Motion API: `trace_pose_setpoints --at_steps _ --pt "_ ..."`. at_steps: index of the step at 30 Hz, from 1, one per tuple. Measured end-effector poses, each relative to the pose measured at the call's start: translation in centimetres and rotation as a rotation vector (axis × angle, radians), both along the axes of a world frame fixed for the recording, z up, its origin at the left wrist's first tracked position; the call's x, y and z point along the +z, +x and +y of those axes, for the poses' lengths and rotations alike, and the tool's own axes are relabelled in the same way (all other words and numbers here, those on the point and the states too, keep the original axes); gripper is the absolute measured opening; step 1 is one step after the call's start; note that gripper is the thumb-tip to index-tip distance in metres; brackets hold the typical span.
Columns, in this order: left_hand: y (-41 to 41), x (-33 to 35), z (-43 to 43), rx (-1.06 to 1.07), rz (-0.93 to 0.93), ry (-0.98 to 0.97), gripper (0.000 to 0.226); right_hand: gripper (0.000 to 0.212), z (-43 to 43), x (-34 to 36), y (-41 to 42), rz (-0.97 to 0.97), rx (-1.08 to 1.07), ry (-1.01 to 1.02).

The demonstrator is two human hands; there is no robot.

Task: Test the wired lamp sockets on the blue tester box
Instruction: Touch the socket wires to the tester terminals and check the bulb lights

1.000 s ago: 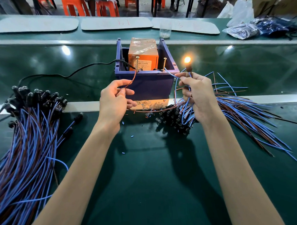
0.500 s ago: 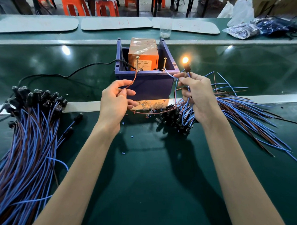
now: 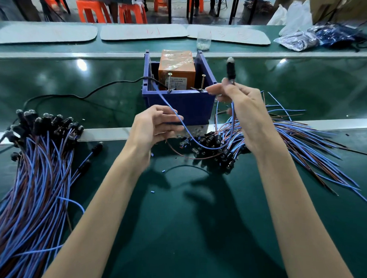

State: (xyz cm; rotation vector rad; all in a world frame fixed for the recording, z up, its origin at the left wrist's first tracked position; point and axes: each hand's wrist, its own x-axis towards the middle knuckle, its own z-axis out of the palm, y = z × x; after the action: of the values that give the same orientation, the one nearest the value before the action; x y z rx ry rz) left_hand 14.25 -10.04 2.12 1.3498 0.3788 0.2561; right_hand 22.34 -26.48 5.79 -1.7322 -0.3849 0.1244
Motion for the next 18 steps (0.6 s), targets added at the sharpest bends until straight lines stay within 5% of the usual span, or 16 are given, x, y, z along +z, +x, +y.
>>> trace_pose_setpoints --at_steps 8,13,18 --pt "-0.2 0.3 1.0 0.089 0.033 0.024 0.038 0.027 -1.1 1.0 -0.1 -0.226 -0.278 0.04" --pt "-0.1 0.5 0.6 0.089 0.103 0.102 0.027 0.021 -0.8 0.9 0.0 -0.695 -0.621 0.074" --pt "-0.1 0.0 0.3 -0.021 0.163 0.298 0.022 0.032 -0.6 0.8 -0.2 -1.078 -0.629 0.015"
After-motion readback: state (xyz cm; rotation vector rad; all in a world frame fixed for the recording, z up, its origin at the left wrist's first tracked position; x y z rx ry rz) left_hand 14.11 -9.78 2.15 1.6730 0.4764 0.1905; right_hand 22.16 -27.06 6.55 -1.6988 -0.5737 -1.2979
